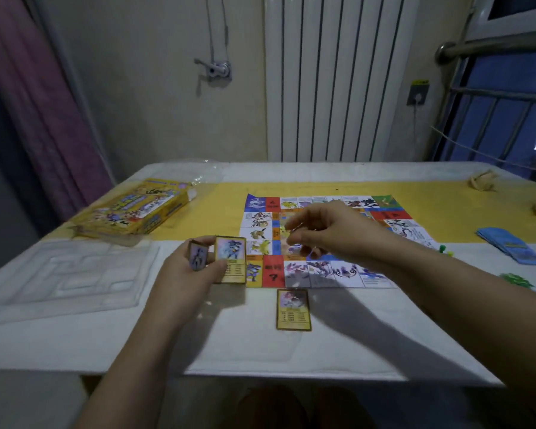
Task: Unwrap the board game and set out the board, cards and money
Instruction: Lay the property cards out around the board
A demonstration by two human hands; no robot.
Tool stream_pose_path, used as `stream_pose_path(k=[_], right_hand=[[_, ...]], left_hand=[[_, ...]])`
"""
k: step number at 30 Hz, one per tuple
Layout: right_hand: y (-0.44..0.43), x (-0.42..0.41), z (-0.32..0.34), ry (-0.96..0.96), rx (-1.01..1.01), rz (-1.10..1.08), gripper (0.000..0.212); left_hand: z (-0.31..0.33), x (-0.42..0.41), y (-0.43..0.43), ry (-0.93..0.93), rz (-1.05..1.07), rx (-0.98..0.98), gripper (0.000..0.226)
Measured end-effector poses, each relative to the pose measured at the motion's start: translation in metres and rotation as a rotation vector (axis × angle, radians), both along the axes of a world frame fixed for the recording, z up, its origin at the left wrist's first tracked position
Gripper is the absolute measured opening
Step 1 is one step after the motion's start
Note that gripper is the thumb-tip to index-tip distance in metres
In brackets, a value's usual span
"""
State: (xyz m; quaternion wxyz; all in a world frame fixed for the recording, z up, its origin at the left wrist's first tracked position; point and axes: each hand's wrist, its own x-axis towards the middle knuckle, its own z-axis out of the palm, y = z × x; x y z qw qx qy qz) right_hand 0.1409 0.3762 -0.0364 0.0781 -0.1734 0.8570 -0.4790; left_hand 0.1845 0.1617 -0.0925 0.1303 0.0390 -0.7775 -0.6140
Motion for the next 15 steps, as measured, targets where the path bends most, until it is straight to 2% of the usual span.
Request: stream_pose_path(k=[5,7,10,15], right_hand=[[-0.018,-0.012,-0.005,0.052,0.132,0.0,0.01],[-0.026,-0.009,-0.011,0.104,0.206,0.06,0.008],[-0.036,0.003,-0.018,0.204,0.433,0.211,0.015],[-0.044,0.027,-0.029,0.4,0.745,0.409,0.03]], left_hand=[[-0.004,0.003,-0.022,-0.061,-0.032,-0.052,0.045],[-0.007,0.007,-0.021,-0.077,-0.091,-0.086,0.04],[-0.012,0.014,-0.015,-0.116,-0.205,-0.146,0.028],[-0.018,0.015,-0.009,-0.13,-0.181,-0.435,0.029]])
